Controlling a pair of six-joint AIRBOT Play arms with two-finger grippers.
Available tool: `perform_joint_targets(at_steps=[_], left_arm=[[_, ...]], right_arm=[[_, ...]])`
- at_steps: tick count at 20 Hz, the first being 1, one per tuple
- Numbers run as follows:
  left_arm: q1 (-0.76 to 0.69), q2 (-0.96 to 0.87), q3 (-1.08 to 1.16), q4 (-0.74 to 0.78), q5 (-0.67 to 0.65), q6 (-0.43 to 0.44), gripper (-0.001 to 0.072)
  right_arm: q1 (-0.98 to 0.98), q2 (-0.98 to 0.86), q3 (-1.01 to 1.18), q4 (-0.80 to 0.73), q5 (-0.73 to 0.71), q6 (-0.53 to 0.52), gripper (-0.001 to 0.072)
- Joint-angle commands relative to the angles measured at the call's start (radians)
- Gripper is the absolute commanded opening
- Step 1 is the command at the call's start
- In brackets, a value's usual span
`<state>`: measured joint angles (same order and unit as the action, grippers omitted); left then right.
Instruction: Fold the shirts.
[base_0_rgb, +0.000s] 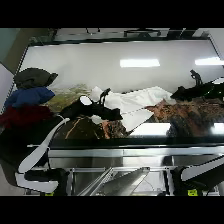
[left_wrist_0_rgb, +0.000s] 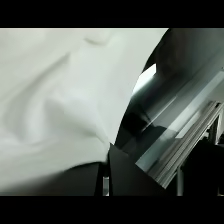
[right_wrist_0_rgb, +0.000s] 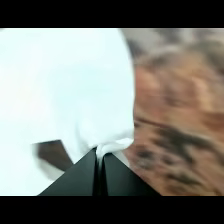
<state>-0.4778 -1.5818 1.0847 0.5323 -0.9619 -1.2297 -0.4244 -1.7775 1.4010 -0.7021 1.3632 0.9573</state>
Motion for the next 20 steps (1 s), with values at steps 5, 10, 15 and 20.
perform_joint_targets(at_steps=[5, 10, 15, 20], left_arm=[[0.342, 0.351, 0.241, -0.013, -0.182, 0.032, 0.0023], [0.592, 0.534, 0.510, -0.110, -0.284, 0.053, 0.0024], [0.761, 0.580, 0.730, -0.144, -0.374, 0.058, 0.0024], [0.806, 0.526, 0.861, -0.193, -0.460, 0.058, 0.0024]], right_arm=[[-0.159, 0.309, 0.038, 0.723, 0.116, -0.127, 0.0020], [-0.271, 0.626, 0.039, 1.036, 0.032, -0.151, 0.0020], [-0.317, 0.889, 0.039, 1.020, -0.236, -0.166, 0.0020], [-0.320, 1.012, 0.039, 0.929, -0.250, -0.168, 0.0020]])
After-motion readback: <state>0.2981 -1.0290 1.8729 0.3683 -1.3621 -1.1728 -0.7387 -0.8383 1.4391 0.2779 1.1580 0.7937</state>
